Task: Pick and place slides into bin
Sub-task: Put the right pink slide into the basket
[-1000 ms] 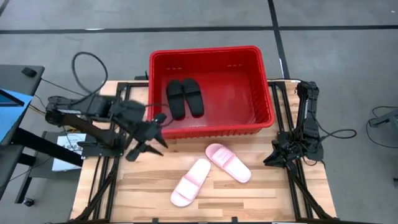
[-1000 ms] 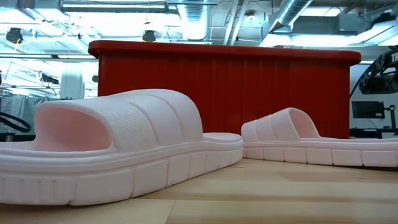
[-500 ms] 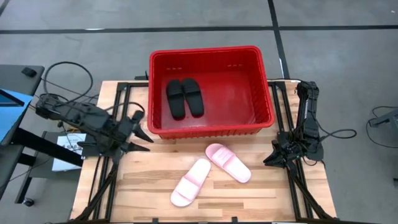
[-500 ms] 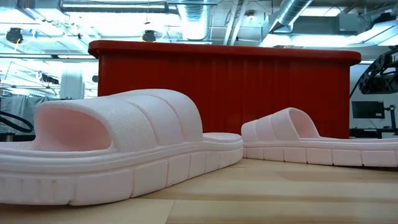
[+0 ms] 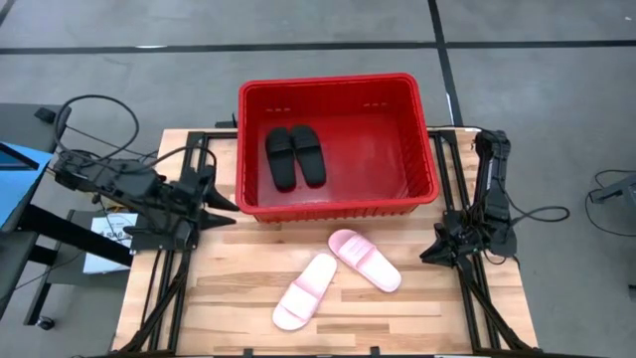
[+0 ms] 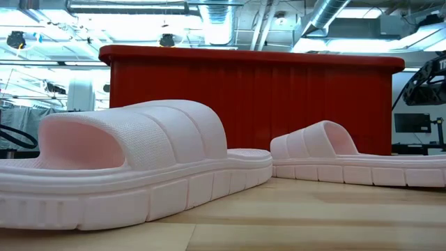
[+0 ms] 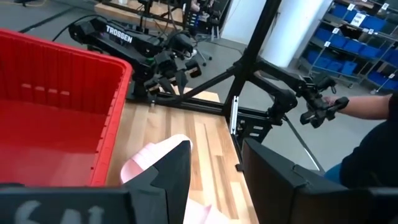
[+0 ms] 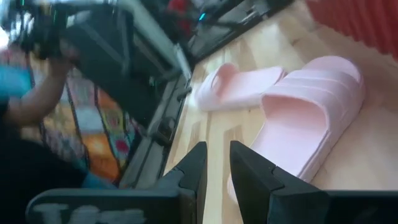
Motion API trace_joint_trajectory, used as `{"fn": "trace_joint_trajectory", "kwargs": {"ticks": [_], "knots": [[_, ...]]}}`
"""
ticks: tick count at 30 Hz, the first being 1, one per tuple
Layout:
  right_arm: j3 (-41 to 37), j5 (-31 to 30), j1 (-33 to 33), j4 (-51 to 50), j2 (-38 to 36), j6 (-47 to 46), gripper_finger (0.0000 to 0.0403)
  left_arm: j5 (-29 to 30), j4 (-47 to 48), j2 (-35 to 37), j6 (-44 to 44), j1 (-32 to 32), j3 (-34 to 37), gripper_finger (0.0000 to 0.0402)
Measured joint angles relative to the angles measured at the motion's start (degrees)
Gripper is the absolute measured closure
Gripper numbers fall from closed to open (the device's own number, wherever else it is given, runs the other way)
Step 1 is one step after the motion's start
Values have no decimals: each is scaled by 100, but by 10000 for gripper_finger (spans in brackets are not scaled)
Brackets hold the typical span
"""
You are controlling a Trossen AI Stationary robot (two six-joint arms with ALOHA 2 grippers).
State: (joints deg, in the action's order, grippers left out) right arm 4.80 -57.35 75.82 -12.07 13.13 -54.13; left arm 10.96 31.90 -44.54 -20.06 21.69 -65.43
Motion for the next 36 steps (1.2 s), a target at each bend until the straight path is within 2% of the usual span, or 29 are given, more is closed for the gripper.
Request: {"fn": "trace_joint_trajectory", "kwargs": {"ticks": [3, 10, 17, 22, 30, 32, 36], "knots": [[-5, -198, -171, 708, -2, -814, 343, 0, -9, -23, -49, 0, 0, 266], [-3, -290, -735, 1835, -1, -246, 343, -42, -207, -134, -67, -2, 0, 266], [4, 506, -1333, 1901, 125, -330, 343, -46, -233, -163, -70, -4, 2, 266], [69, 721, -1504, 2489, 619, 553, 343, -46, -309, -161, -68, -4, 0, 266], [853, 734, -1524, 2259, 1933, 1922, 343, -61, -313, -159, -73, -4, 0, 266], [990, 683, -1545, 1952, 2329, 1896, 343, -150, -313, -161, -97, -4, 0, 266], [1176, 650, -1797, 1261, 3032, 942, 342, -418, -313, -161, -176, -4, 0, 266]]}}
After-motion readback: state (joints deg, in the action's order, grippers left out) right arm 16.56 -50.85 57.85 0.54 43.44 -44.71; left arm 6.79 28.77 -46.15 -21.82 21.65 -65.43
